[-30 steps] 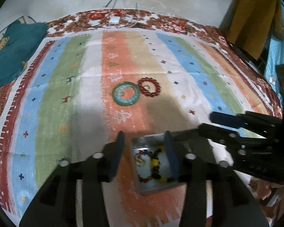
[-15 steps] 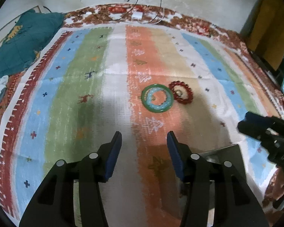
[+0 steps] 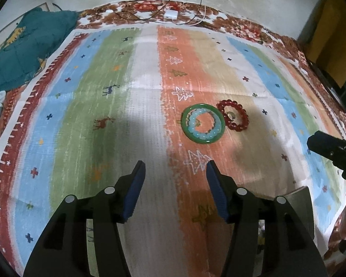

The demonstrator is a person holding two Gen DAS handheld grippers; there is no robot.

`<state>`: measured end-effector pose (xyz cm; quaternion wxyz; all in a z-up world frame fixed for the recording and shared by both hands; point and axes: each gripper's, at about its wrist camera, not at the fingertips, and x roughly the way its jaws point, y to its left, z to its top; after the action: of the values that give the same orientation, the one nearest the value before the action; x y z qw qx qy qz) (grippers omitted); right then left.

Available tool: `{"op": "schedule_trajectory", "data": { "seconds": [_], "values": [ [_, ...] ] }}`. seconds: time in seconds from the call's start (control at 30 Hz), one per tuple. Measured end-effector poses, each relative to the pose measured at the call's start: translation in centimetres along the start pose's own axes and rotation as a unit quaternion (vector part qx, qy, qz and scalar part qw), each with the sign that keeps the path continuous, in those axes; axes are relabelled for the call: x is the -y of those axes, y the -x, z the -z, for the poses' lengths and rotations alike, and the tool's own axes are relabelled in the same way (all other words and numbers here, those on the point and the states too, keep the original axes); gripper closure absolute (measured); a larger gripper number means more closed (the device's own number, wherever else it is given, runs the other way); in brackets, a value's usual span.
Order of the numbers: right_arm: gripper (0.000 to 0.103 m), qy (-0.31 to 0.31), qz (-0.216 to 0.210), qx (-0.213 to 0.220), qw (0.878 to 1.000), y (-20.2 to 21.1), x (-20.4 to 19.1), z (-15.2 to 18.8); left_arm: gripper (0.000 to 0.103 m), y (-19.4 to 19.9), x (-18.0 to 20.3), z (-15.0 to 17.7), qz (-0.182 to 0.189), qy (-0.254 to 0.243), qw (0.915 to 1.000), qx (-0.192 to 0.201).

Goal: Organize jewelry
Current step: 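Move left tool to green jade bangle while right tool approaches red bracelet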

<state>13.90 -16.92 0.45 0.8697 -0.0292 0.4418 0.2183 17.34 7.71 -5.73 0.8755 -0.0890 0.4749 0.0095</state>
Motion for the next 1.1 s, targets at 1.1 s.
{"op": "schedule_trajectory", "data": {
  "seconds": [1.1],
  "values": [
    [0.042,0.018,0.005,-0.056,0.998,-6.4,0.9,-3.4,0.043,-4.7,0.9,-3.2,-0.036,-0.066,0.9971,0.013]
  ]
}}
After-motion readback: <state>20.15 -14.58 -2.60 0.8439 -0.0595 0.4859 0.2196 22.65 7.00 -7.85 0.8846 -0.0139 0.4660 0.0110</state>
